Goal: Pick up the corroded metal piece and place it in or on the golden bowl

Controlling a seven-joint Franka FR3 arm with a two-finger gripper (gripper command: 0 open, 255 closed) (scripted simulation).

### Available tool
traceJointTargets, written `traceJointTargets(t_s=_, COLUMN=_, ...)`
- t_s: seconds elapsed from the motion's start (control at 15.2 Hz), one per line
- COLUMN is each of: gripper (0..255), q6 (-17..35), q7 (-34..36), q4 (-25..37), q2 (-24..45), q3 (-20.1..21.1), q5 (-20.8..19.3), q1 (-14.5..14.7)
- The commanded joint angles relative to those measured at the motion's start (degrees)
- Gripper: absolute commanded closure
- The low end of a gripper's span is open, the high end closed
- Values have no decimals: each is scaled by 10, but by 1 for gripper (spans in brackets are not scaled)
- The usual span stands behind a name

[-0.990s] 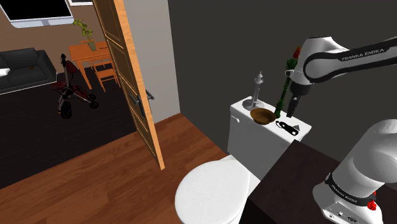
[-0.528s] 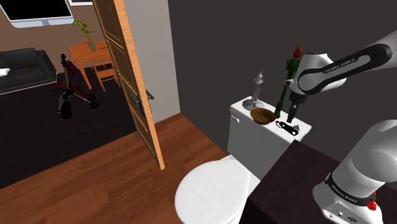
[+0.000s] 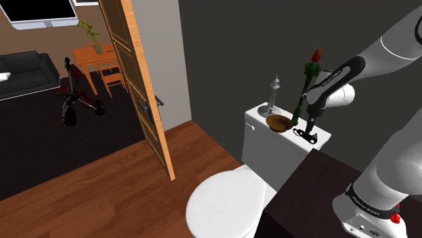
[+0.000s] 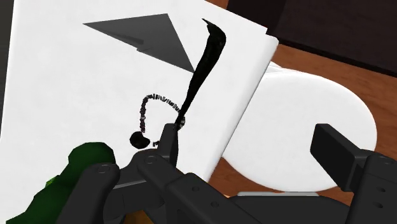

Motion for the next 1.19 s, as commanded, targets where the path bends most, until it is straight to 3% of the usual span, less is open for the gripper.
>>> traceJointTargets(t_s=0.0, gripper=0, q6=32, q7=-73, q4=20, q2=58, q3=-5, q5=76, q1=5)
traceJointTargets(t_s=0.13, gripper=0, q6=56, q7=-158, q4=47, q2=120, q3=17, q5=167, q1=-15)
traceJointTargets(t_s=0.2, gripper=0, q6=57, q7=-156, q4=47, q2=120, q3=25, q5=164, q1=-24)
traceJointTargets(t_s=0.66, gripper=0, q6=107, q7=-236, q4=64, q2=195, q3=103, q5=273, q1=-80)
traceJointTargets(t_s=1.12, gripper=0, q6=107, q7=-236, q4=64, q2=195, q3=104, q5=272, q1=-81)
